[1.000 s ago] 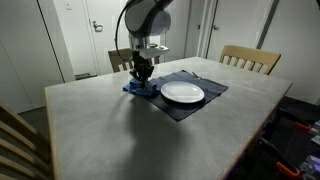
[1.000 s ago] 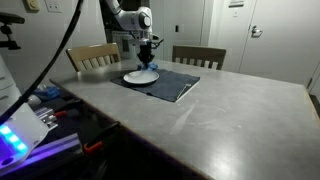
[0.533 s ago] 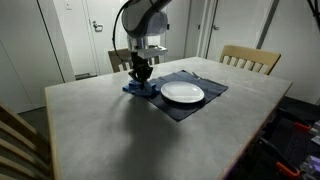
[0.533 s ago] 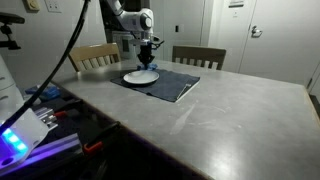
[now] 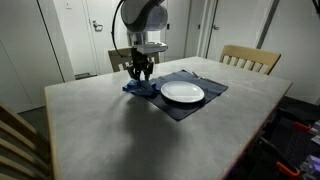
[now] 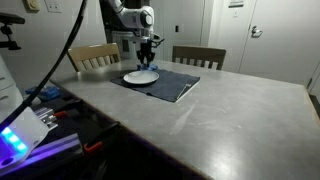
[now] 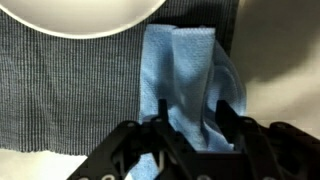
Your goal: Wipe the white plate with the blue towel
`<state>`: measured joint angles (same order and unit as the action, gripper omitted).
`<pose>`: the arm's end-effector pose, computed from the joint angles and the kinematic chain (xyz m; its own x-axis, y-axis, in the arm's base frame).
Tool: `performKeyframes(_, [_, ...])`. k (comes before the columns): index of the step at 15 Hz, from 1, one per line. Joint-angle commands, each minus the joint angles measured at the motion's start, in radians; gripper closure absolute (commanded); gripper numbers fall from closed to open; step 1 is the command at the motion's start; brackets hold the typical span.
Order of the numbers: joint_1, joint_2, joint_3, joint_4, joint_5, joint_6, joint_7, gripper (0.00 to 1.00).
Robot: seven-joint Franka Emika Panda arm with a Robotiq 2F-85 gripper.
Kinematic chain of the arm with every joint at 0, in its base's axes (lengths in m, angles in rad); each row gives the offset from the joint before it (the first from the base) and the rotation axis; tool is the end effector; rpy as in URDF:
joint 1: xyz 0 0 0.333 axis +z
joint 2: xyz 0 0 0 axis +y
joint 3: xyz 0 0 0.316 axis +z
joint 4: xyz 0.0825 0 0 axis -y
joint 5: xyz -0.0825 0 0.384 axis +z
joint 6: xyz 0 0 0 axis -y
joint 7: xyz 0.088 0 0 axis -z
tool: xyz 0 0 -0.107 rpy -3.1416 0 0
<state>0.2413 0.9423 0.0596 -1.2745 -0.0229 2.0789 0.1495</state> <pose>0.7034 0.2065 0.1694 0.9801 0.1415 -0.1390 0.1416 -0.9899 -0.0093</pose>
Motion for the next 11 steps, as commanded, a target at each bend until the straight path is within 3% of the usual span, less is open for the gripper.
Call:
performKeyframes(1, [-0.019,-0.077,0.017,-0.076,0.015,-0.006,-0.022,0.16])
performKeyframes(3, [-0.024,-0.110,0.023,-0.110,0.021,-0.001,-0.029,0.02])
performKeyframes(11, [-0.059,-0.172,0.045,-0.165,0.072,-0.017,-0.061,0.00])
